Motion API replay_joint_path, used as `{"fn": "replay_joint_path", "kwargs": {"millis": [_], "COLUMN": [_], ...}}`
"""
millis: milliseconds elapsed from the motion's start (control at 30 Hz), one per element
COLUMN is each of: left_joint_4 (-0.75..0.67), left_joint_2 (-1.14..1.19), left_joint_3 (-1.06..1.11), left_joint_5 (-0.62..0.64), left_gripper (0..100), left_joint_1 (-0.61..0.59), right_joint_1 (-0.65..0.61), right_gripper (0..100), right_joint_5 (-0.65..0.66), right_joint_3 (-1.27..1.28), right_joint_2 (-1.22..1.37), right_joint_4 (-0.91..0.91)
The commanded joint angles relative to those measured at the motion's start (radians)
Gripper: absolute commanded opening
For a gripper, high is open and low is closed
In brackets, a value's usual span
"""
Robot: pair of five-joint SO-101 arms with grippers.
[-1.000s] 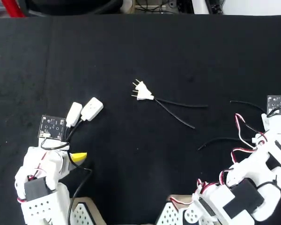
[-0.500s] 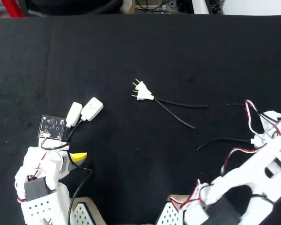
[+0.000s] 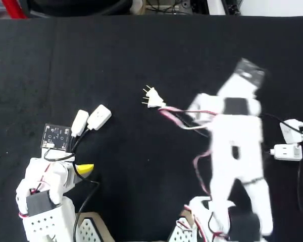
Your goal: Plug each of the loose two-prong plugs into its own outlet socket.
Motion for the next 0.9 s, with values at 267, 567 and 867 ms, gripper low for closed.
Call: {"fn": "replay_joint_path", "kwargs": {"millis": [267,567,867], "left_joint_4": [-0.006,-0.057,-0.057], "left_joint_2": [-0.005,-0.005,-0.005], "left_joint_3": [-0.031,0.005,0.007], "left_joint_5": [-0.009,-0.009,-0.009], "left_gripper": [46,46,46], "left_joint_1": [-0.004,-0.007,-0.001], "right_joint_1": [-0.172,-0.189,-0.219], "right_gripper": [25.8,25.8,25.8], "right_joint_5": [-0.278,-0.338,-0.425], "right_joint_3": [-0.056,-0.050,-0.016], "right_joint_2": [0.334,0.378,0.383], "right_joint_4": [-0.439,-0.466,-0.473]}}
